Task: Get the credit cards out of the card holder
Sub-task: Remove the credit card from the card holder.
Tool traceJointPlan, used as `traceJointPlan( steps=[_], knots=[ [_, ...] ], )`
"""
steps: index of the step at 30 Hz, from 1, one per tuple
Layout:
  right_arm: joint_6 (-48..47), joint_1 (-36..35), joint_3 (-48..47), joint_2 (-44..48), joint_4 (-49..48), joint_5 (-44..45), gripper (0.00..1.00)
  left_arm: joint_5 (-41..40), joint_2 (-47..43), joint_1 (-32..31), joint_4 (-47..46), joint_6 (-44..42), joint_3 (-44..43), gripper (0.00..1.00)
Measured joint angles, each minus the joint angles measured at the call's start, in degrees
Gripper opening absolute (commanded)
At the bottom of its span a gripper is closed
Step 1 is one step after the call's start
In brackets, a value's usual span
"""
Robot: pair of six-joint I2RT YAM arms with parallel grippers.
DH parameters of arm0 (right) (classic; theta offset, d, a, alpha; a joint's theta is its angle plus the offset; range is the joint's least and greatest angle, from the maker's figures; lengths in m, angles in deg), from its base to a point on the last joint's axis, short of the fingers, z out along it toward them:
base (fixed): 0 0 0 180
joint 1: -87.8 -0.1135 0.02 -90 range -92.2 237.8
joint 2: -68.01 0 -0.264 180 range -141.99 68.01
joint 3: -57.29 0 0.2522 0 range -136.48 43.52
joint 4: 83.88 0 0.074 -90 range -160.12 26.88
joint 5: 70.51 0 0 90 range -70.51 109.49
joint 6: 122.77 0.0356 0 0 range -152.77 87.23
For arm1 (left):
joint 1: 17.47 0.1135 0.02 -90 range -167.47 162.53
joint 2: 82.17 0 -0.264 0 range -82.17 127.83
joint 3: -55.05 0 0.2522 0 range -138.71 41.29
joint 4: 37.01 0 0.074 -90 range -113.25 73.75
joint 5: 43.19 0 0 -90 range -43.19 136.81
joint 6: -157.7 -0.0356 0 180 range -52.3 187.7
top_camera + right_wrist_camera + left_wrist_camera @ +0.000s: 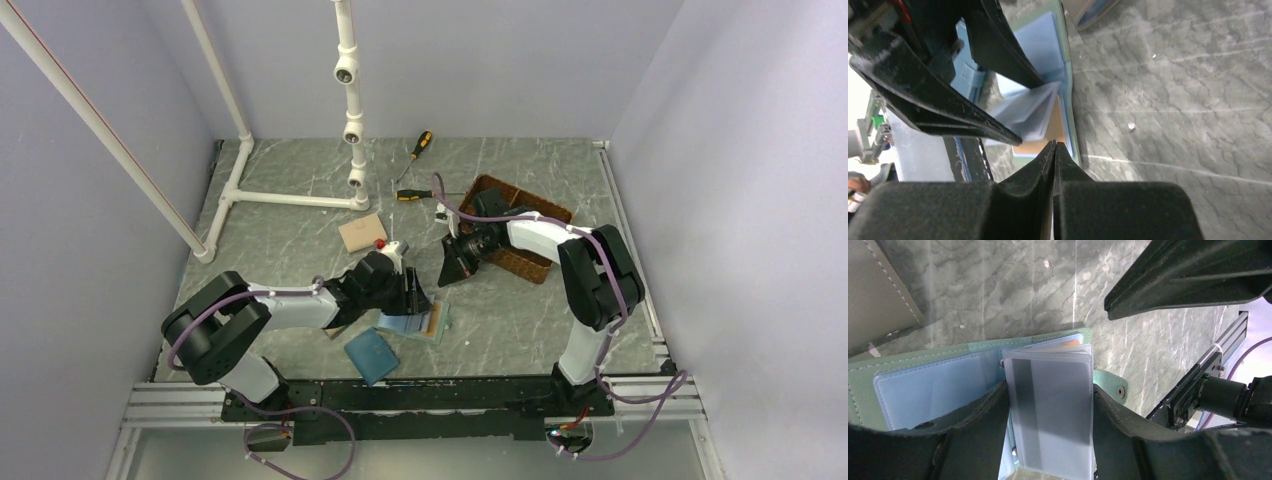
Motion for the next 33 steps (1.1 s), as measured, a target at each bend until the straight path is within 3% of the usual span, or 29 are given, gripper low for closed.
traceJointPlan(
  steps=[10,18,33],
  knots=[
    [7.6,-2.3,-1.2,-4.3,-4.7,-2.0,0.02,2.7,1.1,0.4,-1.8,0.0,0.0,0.48],
    [1.7,-4.9,-5.8,-6.3,1.7,-3.2,0.02,3.3,1.1,0.8,-2.5,0.2,0.5,0.50],
    [-2.7,-7.3,-8.0,-8.6,6.0,-1.4,0.02,5.4,0.6,1.6,-4.4,1.5,2.2,0.65]
  ],
)
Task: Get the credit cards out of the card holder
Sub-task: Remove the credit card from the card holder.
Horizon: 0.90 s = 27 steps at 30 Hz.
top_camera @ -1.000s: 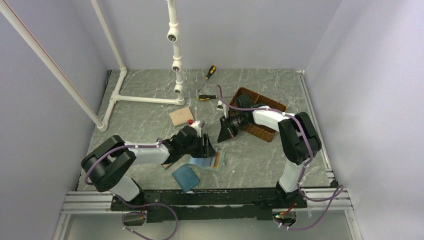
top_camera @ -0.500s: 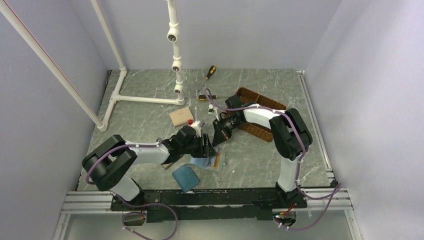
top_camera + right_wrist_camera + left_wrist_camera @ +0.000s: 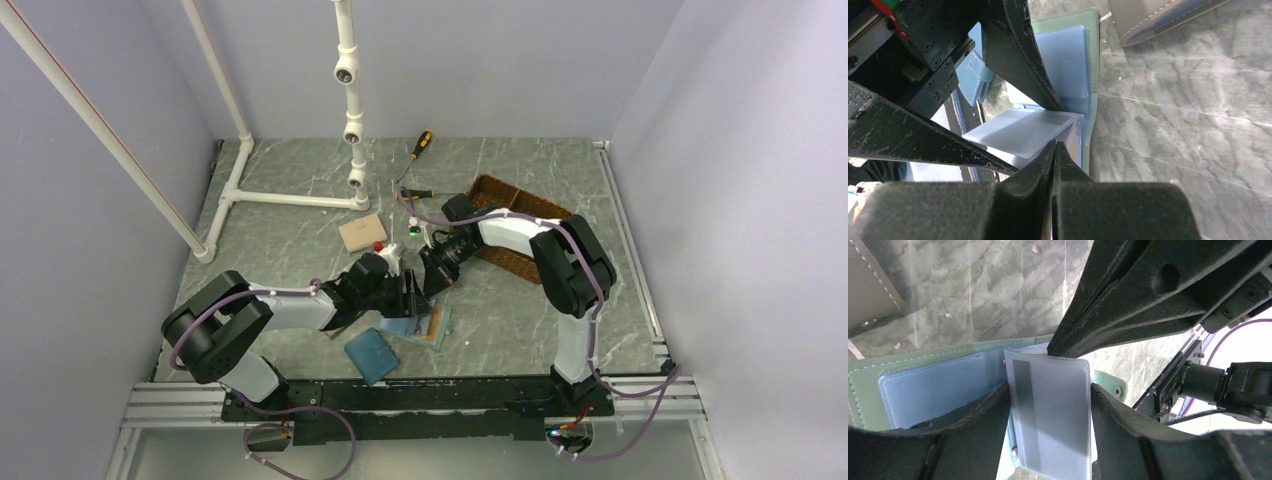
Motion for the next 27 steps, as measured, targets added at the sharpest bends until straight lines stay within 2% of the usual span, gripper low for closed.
traceJointPlan(
  steps=[3,11,13,14,17,27],
  knots=[
    [-0.1,-0.7,-0.1,-0.1,0.4,0.5,0.02,0.5,-0.6,0.1,0.0,0.1,0.7,0.68],
    [-0.2,-1.1,-0.1,-0.7,1.1,2.3,0.02,0.9,-3.1,0.7,1.1,0.2,2.4,0.68],
    [-0.1,-1.1,-0.1,-0.8,1.1,2.4,0.02,0.9,-3.8,0.9,1.6,0.2,2.7,0.66],
    [-0.2,-1.1,-0.1,-0.9,1.1,2.4,0.02,0.9,-4.0,1.0,1.7,0.2,2.8,0.61],
    [-0.2,-1.1,-0.1,-0.9,1.1,2.4,0.03,0.8,-4.9,1.2,2.7,0.3,3.3,0.56],
    [-0.2,-1.5,-0.1,-1.0,1.4,2.3,0.03,-0.5,-7.6,1.9,6.8,0.6,3.3,0.45]
  ],
)
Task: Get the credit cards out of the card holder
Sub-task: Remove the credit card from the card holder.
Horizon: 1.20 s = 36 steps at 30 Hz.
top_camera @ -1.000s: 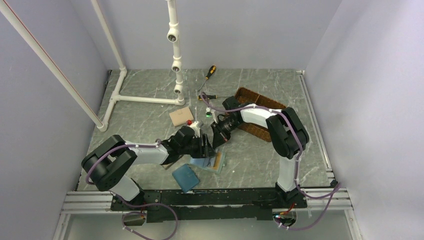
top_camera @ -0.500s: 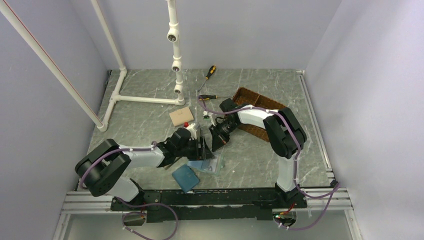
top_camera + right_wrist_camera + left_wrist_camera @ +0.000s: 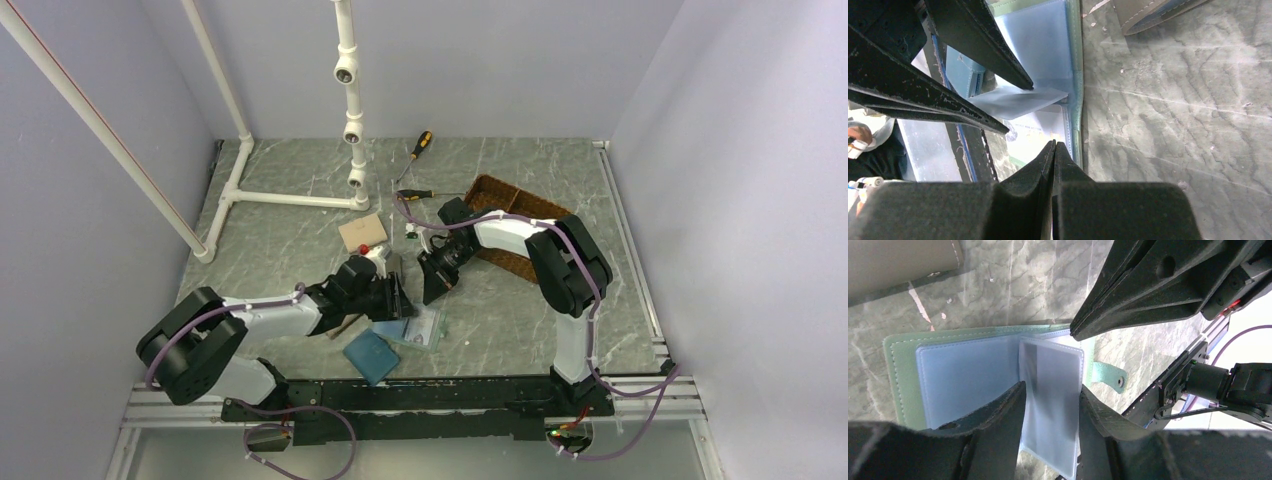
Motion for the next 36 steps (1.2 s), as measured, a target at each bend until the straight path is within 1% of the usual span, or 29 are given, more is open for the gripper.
traceJointPlan(
  steps=[1,3,7,13,20,29,34,36],
  knots=[
    [0.0,-0.1,0.0,0.0,0.1,0.0,0.03,-0.2,-0.4,0.0,0.6,0.0,0.0,0.44],
    [0.0,-0.1,0.0,0.0,0.2,0.0,0.04,-0.6,-1.2,0.2,1.7,0.0,0.0,0.36],
    [-0.1,-0.2,0.0,0.0,0.6,0.0,0.04,-1.7,-2.0,0.2,4.3,0.0,0.0,0.26],
    [-0.7,-0.5,0.0,0.0,1.0,-0.1,0.04,-2.9,-2.3,0.3,7.9,-0.1,0.0,0.25],
    [-1.7,-1.0,-0.3,0.0,1.8,-0.3,0.05,-3.5,-4.8,0.4,10.5,-0.2,0.0,0.29],
    [-3.1,-1.4,-1.1,0.0,3.2,-1.4,0.06,-2.8,-6.7,2.0,9.8,0.1,0.4,0.28],
    [-3.6,-1.4,-1.1,0.0,3.8,-1.6,0.06,-2.0,-6.7,2.7,9.4,0.5,1.1,0.23],
    [-3.7,-1.4,-1.1,0.0,4.0,-1.6,0.06,-1.7,-6.7,2.9,9.2,0.6,1.2,0.15]
  ],
)
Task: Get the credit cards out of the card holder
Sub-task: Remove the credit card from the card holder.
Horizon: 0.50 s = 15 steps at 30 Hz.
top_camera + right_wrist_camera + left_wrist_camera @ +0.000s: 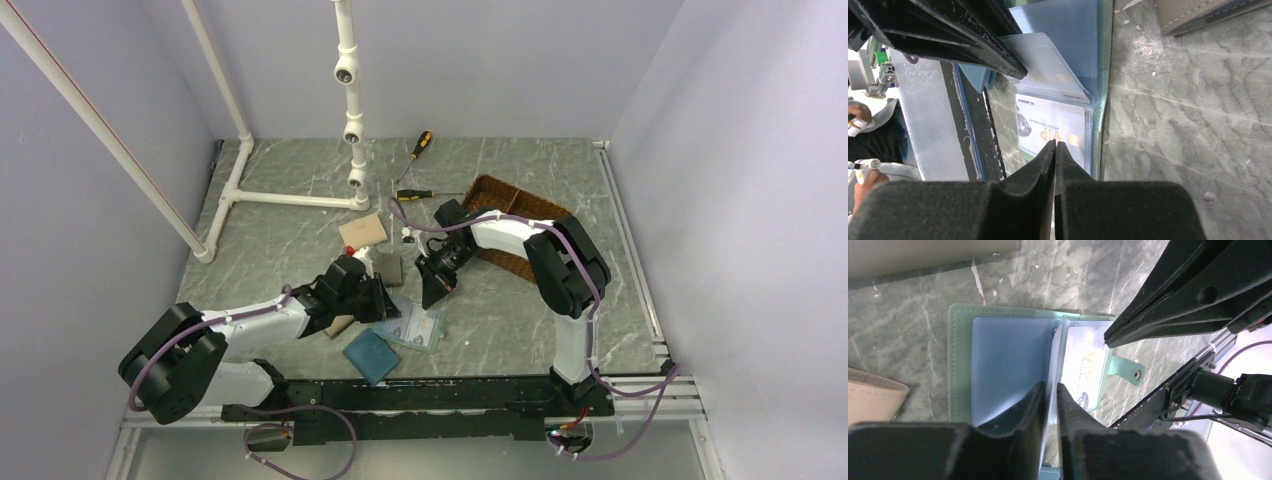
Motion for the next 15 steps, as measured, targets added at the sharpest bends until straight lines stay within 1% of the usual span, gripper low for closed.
traceJointPlan(
  steps=[2,8,15],
  knots=[
    [-0.2,0.0,0.0,0.0,0.2,0.0,0.06,0.3,0.0,0.3,-0.7,0.1,0.2,0.00],
    [-1.6,-0.2,-0.9,0.0,1.6,-1.7,0.08,1.6,-0.4,1.6,-4.0,1.5,2.3,0.00],
    [-4.3,-0.8,-1.7,0.1,4.1,-7.3,0.10,1.6,-7.0,2.9,-9.4,4.7,7.9,0.00]
  ],
)
